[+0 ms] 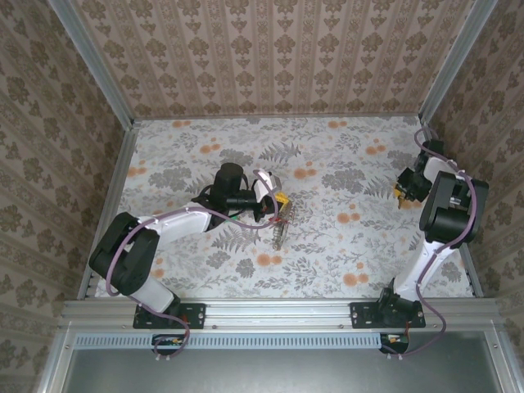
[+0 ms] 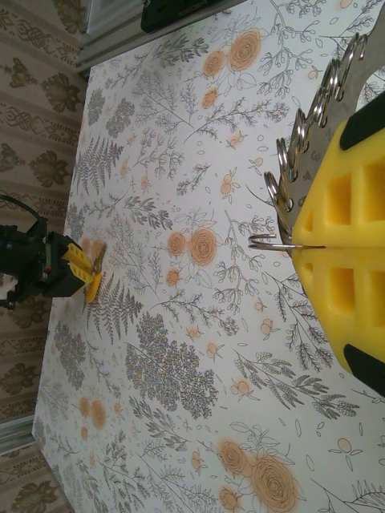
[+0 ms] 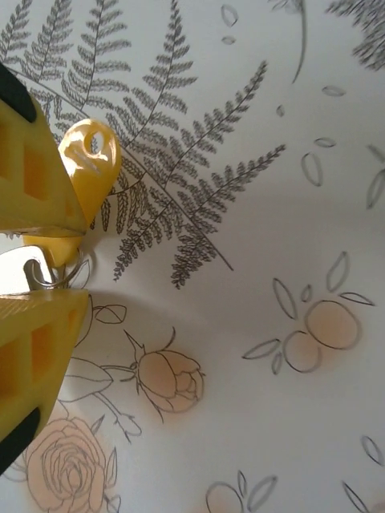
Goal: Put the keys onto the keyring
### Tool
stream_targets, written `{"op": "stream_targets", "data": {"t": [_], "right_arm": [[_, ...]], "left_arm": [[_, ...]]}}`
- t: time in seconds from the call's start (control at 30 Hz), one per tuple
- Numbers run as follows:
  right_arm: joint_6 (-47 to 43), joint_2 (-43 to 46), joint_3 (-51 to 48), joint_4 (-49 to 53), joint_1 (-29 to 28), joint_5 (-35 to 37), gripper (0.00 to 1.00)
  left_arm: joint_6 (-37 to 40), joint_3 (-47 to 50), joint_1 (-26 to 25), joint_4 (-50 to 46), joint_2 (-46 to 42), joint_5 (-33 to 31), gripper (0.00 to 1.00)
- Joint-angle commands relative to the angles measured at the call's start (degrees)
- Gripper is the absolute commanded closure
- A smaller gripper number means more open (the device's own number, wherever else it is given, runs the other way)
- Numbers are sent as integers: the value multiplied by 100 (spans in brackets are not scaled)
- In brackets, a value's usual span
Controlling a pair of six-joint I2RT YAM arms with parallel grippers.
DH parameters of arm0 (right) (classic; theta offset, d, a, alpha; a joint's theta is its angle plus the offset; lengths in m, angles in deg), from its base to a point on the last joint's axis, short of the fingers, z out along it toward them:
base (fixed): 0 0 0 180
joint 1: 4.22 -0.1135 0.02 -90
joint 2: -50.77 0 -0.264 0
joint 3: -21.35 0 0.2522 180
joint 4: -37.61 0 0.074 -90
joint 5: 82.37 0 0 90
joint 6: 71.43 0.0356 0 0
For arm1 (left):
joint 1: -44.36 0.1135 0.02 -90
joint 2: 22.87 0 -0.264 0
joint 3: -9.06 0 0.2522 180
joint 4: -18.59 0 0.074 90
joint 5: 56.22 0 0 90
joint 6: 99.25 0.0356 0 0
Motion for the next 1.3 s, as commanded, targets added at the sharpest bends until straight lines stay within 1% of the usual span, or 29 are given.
{"op": "stream_targets", "data": {"t": [0.0, 0.07, 0.17, 0.33, 0.43, 0.7, 0.83, 0.9, 1.03, 1.13, 1.27], "right_arm": [[-185, -105, 56, 298, 10, -262, 80], [-255, -133, 19, 331, 6, -361, 80], [-416, -130, 18, 502, -77, -380, 82], [-532, 246, -370, 700, -452, -304, 83], [-554, 557, -740, 856, -994, -306, 83], [-226, 1114, -1494, 1386, -3150, 105, 81], [-36, 1645, -1750, 1488, -3813, 257, 80], [-40, 2080, -1902, 1357, -3928, 176, 78], [320, 2943, -2217, 906, -3929, 345, 65], [692, 3404, -2517, 663, -3928, 315, 64], [1156, 3504, -2932, 336, -3940, -131, 64]], "left_arm": [[-12, -200, -5, 159, 29, 179, 100], [0, -189, -1, 159, 22, 188, 100], [-13, -175, -4, 158, 9, 191, 100], [-13, -106, -16, 193, -59, 167, 100], [5, -42, -15, 195, -115, 116, 100], [57, 199, -17, 138, -331, 6, 100], [76, 288, -25, 77, -450, -33, 100], [96, 313, -23, 54, -491, -51, 100], [123, 302, -19, 28, -500, -55, 100], [141, 276, -26, -7, -517, -52, 100], [128, 258, -28, -16, -511, -57, 100]]}}
